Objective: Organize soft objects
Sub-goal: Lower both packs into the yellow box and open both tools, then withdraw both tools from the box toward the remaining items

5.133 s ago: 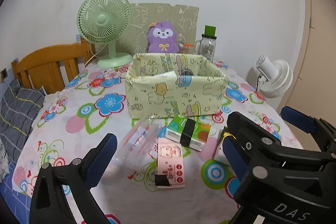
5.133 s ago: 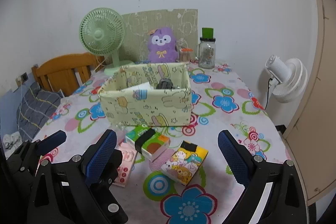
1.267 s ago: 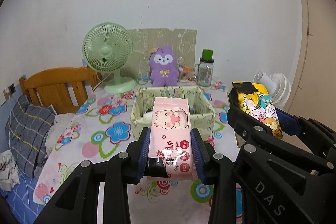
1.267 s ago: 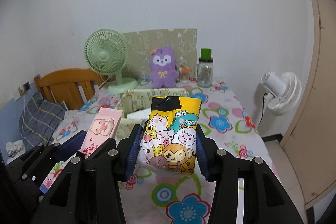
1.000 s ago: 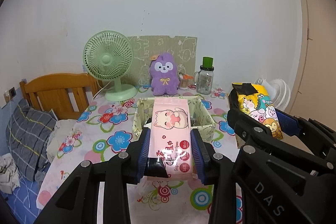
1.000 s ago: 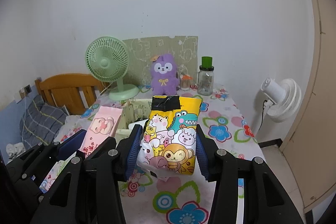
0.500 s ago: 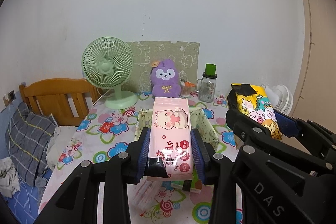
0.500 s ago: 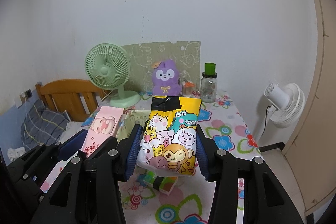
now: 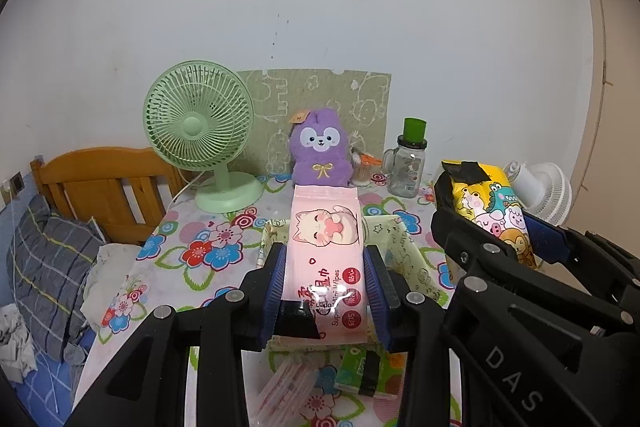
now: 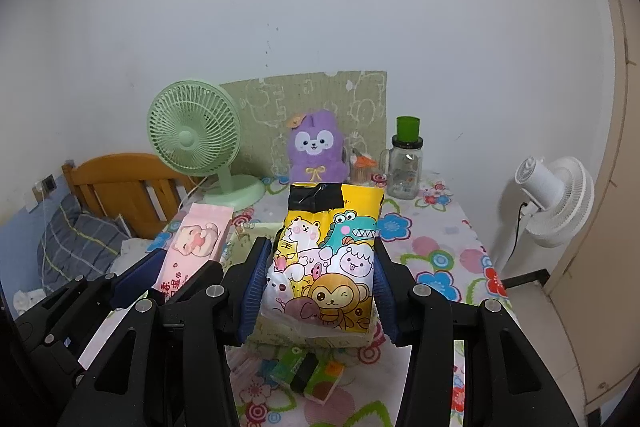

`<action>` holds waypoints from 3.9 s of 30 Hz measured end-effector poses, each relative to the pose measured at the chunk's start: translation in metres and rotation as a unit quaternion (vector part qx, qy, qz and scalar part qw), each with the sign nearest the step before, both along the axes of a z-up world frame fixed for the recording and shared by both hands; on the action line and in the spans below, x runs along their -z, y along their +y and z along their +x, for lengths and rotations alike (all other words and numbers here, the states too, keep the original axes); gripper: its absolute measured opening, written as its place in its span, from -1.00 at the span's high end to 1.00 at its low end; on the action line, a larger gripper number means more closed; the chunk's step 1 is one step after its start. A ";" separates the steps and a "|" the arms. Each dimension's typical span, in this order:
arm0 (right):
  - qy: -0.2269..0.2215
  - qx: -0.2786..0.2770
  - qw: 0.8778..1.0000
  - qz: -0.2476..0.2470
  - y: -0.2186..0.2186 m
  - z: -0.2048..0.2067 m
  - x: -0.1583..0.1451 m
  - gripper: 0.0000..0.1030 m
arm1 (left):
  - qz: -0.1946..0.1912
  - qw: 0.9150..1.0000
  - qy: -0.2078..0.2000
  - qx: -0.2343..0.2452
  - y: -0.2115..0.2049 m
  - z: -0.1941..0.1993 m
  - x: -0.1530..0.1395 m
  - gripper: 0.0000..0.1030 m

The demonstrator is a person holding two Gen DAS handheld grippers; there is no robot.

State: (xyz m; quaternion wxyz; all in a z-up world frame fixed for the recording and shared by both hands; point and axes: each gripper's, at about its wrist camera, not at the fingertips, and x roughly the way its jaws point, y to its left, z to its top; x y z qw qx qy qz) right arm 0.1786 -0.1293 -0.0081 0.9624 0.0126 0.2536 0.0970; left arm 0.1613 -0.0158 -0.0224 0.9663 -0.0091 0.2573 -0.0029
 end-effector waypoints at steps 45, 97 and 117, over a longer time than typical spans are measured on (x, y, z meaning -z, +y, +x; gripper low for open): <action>0.086 -0.022 0.996 -0.008 0.032 0.135 0.081 0.01 | -0.032 0.993 0.112 0.012 0.025 0.129 0.083 -0.27; 0.033 -0.004 0.999 0.000 0.018 0.053 0.025 -0.96 | 0.004 0.999 0.039 0.015 0.011 0.042 0.020 -0.97; -0.022 0.002 1.000 0.005 0.006 -0.039 -0.009 -1.00 | 0.000 1.000 -0.007 0.020 0.003 -0.040 -0.010 -0.99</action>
